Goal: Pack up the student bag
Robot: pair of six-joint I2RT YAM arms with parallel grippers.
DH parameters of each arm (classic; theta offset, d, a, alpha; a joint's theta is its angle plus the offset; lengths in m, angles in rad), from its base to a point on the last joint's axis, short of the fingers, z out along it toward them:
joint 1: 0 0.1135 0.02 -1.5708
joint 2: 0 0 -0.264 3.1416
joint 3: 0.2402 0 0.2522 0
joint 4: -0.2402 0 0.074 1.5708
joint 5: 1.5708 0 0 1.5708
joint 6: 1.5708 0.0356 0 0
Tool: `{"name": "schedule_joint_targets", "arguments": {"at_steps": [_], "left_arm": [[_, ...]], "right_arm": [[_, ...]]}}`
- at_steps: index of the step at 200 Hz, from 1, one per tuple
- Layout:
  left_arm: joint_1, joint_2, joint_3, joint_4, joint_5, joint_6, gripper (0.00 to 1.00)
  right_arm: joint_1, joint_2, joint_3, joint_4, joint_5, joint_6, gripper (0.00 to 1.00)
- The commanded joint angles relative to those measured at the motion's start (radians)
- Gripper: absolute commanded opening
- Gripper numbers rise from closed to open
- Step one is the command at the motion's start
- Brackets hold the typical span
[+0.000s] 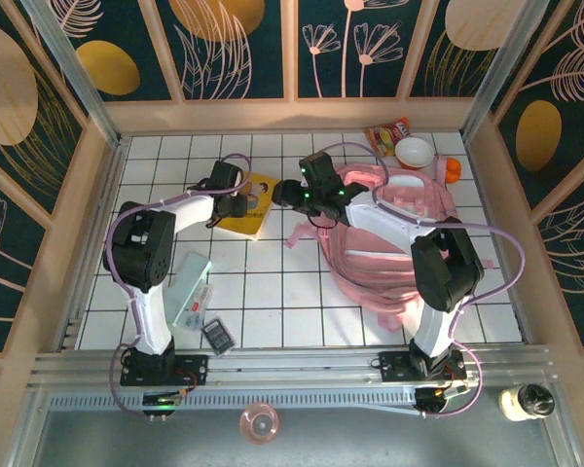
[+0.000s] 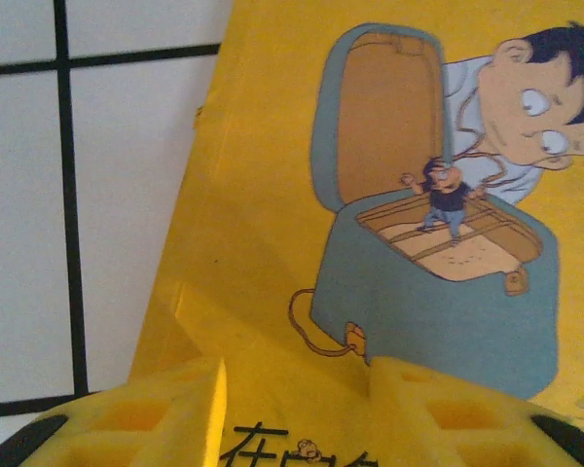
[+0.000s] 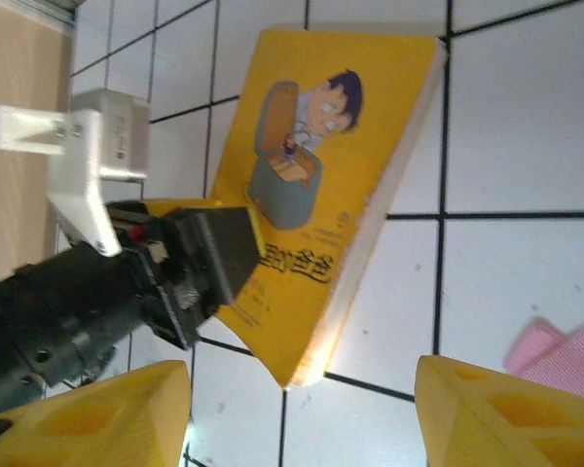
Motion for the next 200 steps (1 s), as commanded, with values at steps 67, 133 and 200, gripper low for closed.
{"name": "schedule_joint_targets", "arguments": {"at_steps": [67, 133, 200], "left_arm": [[-0.201, -0.245, -0.32, -0.054, 0.031, -0.086, 0.4], [-0.156, -0.459, -0.288, -0.071, 0.135, -0.206, 0.55], [0.058, -0.422, -0.325, 0.017, 0.329, -0.212, 0.56]], "right_arm": [[0.02, -0.155, -0.137, -0.019, 0.022, 0.071, 0.62], [0.075, -0.197, -0.151, -0.062, 0.043, 0.108, 0.62], [0.128, -0.036, -0.081, -0.082, 0.041, 0.142, 0.58]]}}
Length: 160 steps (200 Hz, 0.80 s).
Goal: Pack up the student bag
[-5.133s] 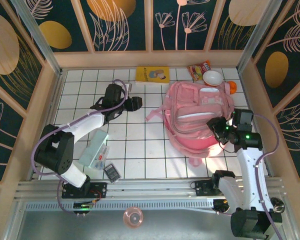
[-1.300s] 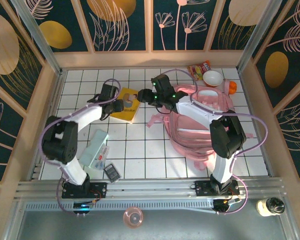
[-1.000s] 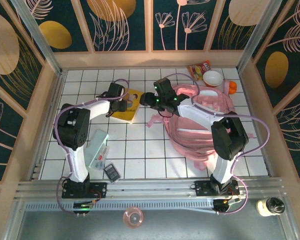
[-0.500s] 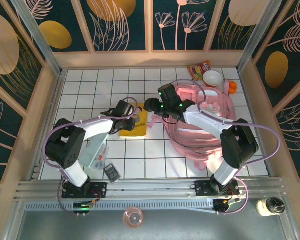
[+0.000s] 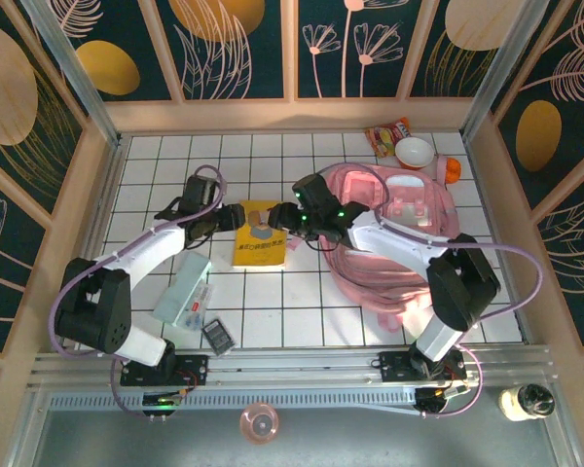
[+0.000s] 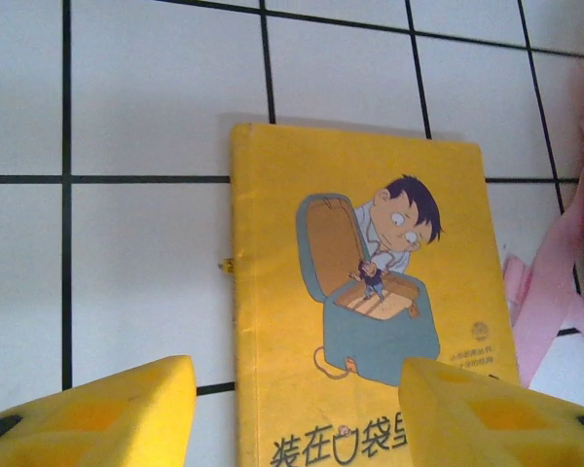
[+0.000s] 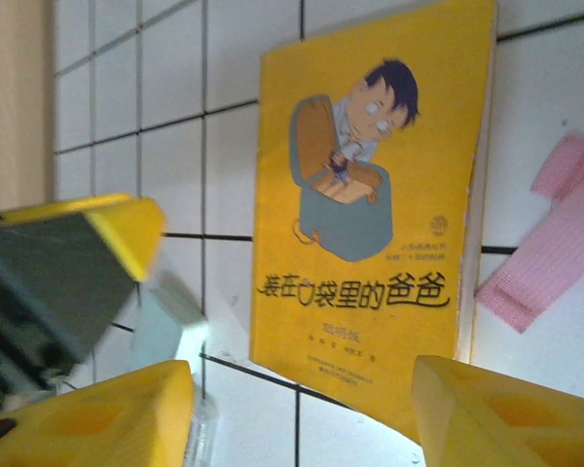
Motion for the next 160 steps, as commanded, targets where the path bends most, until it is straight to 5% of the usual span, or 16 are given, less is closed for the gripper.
{"name": "schedule_joint_targets", "arguments": {"at_steps": [1, 66, 160], "left_arm": [[0.051, 0.044, -0.015, 0.028, 0.117, -0.012, 0.56], [0.096, 0.179, -0.037, 0.104, 0.253, -0.011, 0.48], [0.095, 0.204, -0.177, 0.205, 0.317, -0.047, 0.41]], "right_arm": [[0.01, 0.081, 0.05, -0.035, 0.013, 0.018, 0.58], [0.027, 0.281, 0.198, -0.182, 0.102, -0.05, 0.55], [0.002, 0.362, 0.108, -0.148, 0.013, -0.063, 0.22]]}}
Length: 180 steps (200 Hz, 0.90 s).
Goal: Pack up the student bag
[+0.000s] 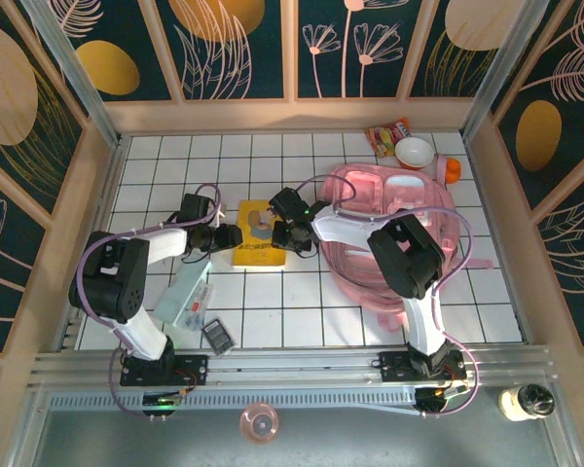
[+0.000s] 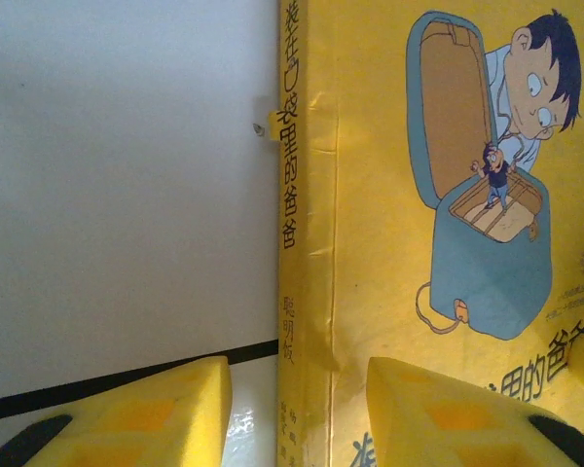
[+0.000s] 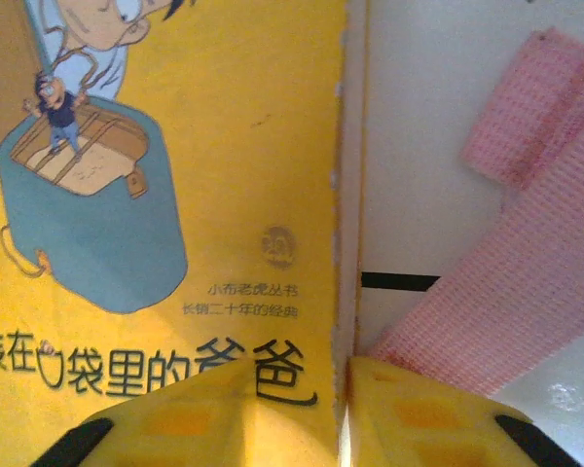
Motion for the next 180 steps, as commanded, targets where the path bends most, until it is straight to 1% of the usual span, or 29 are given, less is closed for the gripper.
{"name": "schedule_joint_targets", "arguments": {"at_steps": [1, 9, 19, 36, 59, 82, 102, 124, 145, 180], "left_arm": [[0.0, 0.014, -0.04, 0.036, 0.052, -0.025, 0.41], [0.0, 0.014, -0.046, 0.044, 0.076, -0.035, 0.41], [0.0, 0.009, -0.056, 0.061, 0.137, -0.057, 0.41], [0.0, -0.047, -0.086, 0.083, 0.229, -0.092, 0.42], [-0.001, -0.132, -0.117, 0.09, 0.278, -0.117, 0.42], [0.0, -0.176, -0.14, 0.134, 0.344, -0.163, 0.42], [0.0, -0.2, -0.136, 0.143, 0.357, -0.178, 0.43], [0.0, -0.205, -0.149, 0.202, 0.372, -0.225, 0.43], [-0.001, -0.189, -0.151, 0.226, 0.352, -0.237, 0.43], [-0.002, -0.154, -0.163, 0.329, 0.383, -0.316, 0.41]], "right_arm": [[-0.017, 0.015, -0.067, 0.02, -0.054, 0.005, 0.22], [-0.02, 0.009, -0.086, 0.042, -0.066, 0.008, 0.2], [-0.021, 0.001, -0.093, 0.054, -0.077, 0.008, 0.19], [-0.019, -0.008, -0.1, 0.088, -0.124, 0.006, 0.18], [-0.017, -0.032, -0.128, 0.149, -0.171, 0.031, 0.16], [-0.018, -0.044, -0.139, 0.178, -0.202, 0.048, 0.16], [-0.019, -0.049, -0.138, 0.182, -0.21, 0.05, 0.16], [-0.019, -0.062, -0.144, 0.197, -0.216, 0.061, 0.16], [-0.018, -0.072, -0.148, 0.208, -0.215, 0.071, 0.16], [-0.019, -0.08, -0.153, 0.216, -0.214, 0.079, 0.16]]}}
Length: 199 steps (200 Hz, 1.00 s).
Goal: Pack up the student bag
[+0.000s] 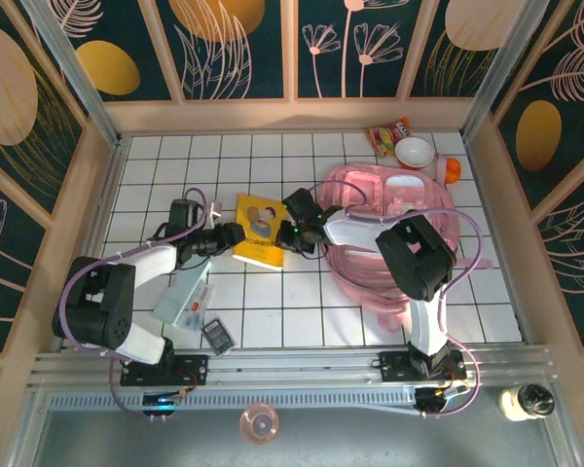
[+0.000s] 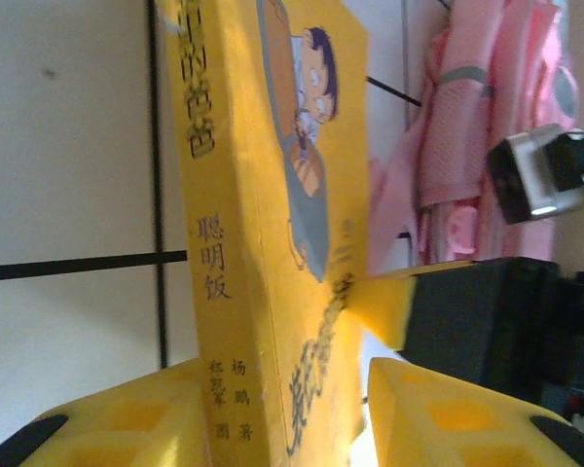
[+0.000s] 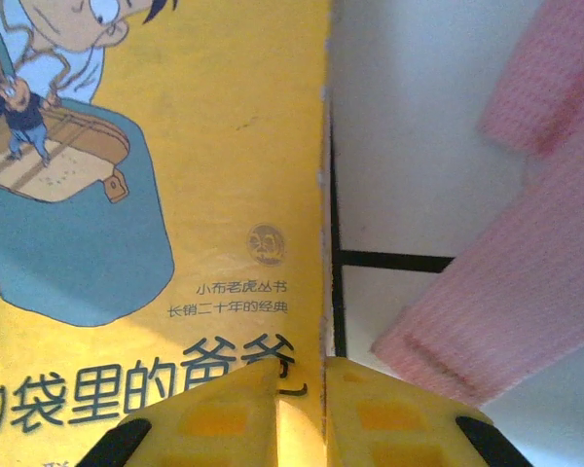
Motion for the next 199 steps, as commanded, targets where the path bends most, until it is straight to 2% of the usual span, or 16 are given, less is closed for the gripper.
{"name": "schedule_joint_targets", "arguments": {"at_steps": [1, 27, 41, 62, 82, 94, 128, 159, 171, 199], "left_arm": [[-0.015, 0.023, -0.016, 0.135, 0.115, -0.078, 0.41], [-0.019, 0.025, -0.007, 0.107, 0.085, -0.061, 0.37], [-0.022, 0.016, 0.011, 0.046, 0.044, -0.02, 0.26], [-0.026, -0.043, 0.047, -0.055, -0.08, 0.059, 0.12], [-0.03, -0.127, 0.068, -0.066, -0.184, 0.076, 0.0], [-0.036, -0.163, 0.088, -0.043, -0.19, 0.083, 0.0], [-0.091, -0.231, 0.157, 0.06, -0.096, 0.11, 0.0], [-0.142, -0.252, 0.15, 0.367, 0.079, -0.019, 0.0], [-0.163, -0.248, 0.162, 0.426, 0.118, -0.052, 0.0], [-0.206, -0.23, 0.176, 0.59, 0.209, -0.141, 0.0]], "right_arm": [[0.021, -0.02, -0.02, 0.037, -0.055, 0.023, 0.16], [0.02, -0.039, -0.028, 0.041, -0.042, 0.031, 0.19], [0.016, -0.059, -0.031, 0.045, -0.029, 0.033, 0.24], [0.002, -0.129, -0.036, 0.044, 0.011, 0.027, 0.34], [-0.02, -0.225, -0.047, 0.032, 0.064, 0.003, 0.48], [-0.033, -0.285, -0.047, 0.005, 0.106, -0.028, 0.53], [-0.063, -0.489, -0.074, -0.022, 0.229, -0.167, 0.57], [-0.086, -0.744, -0.211, 0.127, 0.243, -0.306, 0.59], [-0.113, -0.852, -0.285, 0.202, 0.21, -0.325, 0.59], [-0.209, -1.047, -0.426, 0.33, -0.001, -0.359, 0.62]]}}
